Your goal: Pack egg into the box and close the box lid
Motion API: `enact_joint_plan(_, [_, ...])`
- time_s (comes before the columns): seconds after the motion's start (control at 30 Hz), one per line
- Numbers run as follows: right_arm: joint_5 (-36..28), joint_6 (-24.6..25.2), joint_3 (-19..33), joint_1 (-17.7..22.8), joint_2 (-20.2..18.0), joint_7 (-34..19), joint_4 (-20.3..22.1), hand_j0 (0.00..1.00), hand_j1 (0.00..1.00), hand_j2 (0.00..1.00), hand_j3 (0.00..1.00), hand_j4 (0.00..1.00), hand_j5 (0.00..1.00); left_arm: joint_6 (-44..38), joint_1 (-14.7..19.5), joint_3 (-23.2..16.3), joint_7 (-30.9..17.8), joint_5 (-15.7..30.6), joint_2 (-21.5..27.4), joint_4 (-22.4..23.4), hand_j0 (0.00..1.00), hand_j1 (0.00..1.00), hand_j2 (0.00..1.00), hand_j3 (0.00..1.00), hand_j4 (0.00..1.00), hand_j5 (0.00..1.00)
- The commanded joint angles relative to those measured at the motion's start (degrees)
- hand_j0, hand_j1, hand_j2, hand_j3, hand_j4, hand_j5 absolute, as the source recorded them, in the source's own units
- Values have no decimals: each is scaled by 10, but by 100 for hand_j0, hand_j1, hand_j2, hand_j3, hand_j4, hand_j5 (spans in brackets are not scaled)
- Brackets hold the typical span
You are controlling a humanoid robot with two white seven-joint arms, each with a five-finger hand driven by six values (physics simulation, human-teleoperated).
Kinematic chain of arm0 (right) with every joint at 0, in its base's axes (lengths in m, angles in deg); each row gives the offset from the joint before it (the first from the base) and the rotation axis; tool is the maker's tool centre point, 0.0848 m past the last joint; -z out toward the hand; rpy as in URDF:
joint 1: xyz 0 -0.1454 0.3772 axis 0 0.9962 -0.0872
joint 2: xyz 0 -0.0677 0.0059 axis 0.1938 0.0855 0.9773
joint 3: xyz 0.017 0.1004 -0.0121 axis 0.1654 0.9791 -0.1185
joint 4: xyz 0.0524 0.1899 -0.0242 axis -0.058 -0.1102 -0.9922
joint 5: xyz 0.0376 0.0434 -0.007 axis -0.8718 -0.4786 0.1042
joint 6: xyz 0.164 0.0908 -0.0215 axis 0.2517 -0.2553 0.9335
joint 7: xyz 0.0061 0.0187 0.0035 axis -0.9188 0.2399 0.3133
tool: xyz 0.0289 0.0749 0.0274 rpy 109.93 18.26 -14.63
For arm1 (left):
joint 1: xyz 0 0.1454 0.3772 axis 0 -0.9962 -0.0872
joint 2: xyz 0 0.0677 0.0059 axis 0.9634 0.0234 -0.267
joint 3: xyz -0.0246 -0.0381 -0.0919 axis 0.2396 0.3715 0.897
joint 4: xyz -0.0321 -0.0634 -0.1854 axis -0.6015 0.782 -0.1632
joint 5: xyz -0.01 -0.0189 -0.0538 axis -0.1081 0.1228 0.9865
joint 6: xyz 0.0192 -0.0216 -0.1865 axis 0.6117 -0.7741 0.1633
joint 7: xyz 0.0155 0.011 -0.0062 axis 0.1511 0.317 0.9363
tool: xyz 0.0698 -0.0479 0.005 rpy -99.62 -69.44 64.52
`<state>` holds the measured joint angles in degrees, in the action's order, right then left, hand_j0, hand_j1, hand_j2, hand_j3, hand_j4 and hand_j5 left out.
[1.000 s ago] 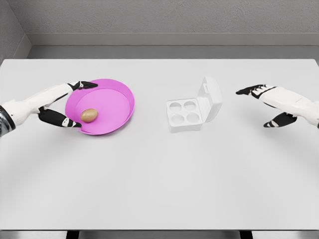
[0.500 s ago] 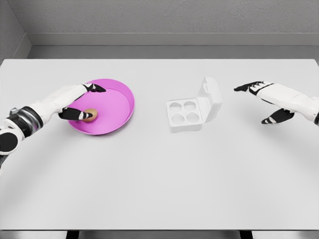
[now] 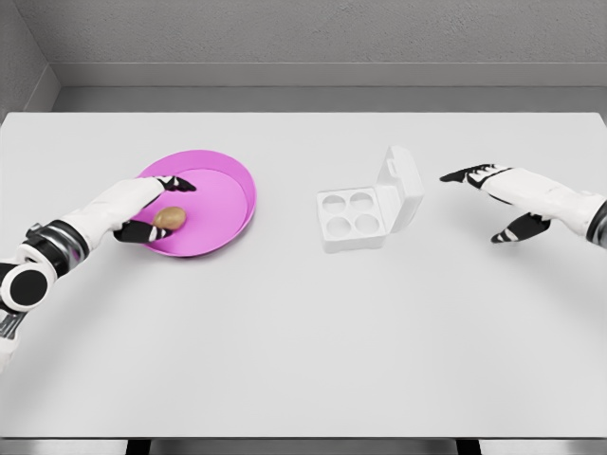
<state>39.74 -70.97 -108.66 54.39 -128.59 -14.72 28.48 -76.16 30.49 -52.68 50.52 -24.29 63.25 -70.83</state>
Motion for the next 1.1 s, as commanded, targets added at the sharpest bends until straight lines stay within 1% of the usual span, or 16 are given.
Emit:
enact_joint_plan(0.0, [-2, 0, -1, -2, 1, 0, -6, 100, 100, 100, 100, 100, 100, -7, 0, 6, 0, -20, -13, 11, 78, 78, 78, 78, 78, 78])
enact_joint_plan(0.1, [-2, 1, -1, -14, 6, 0, -15, 100, 100, 100, 100, 100, 100, -7, -1, 10, 0, -21, -14, 13, 78, 78, 78, 78, 78, 78])
enact_joint_plan(0.27, [8, 2, -5, -15, 22, 0, -23, 100, 100, 100, 100, 100, 100, -7, -1, 8, 0, -21, -14, 12, 78, 78, 78, 78, 78, 78])
enact_joint_plan(0.5, [7, 2, -17, -18, 22, 1, -26, 100, 100, 100, 100, 100, 100, -7, -1, 6, 0, -19, -15, 11, 78, 78, 78, 78, 78, 78])
enact_joint_plan(0.87, [9, 1, -17, -19, 22, 0, -31, 100, 100, 100, 100, 100, 100, -7, -1, 5, 0, -18, -15, 11, 78, 78, 78, 78, 78, 78])
enact_joint_plan(0.93, [9, 1, -17, -19, 22, 0, -38, 100, 100, 100, 100, 100, 100, -12, -1, 5, 0, -13, -15, 11, 78, 78, 78, 78, 78, 78])
enact_joint_plan(0.97, [9, 1, -17, -19, 22, 0, -38, 100, 100, 100, 100, 100, 100, -22, 0, 4, -1, -6, -15, 11, 78, 78, 78, 78, 78, 78])
enact_joint_plan(1.0, [9, 0, -16, -19, 22, 0, -38, 100, 100, 100, 100, 100, 100, -24, 2, 1, -1, 14, -14, 11, 78, 78, 78, 78, 78, 78])
enact_joint_plan(1.07, [9, 0, -14, -19, 22, 0, -38, 100, 100, 100, 100, 100, 100, -36, 3, -3, -1, 21, -12, 7, 78, 78, 78, 78, 78, 78])
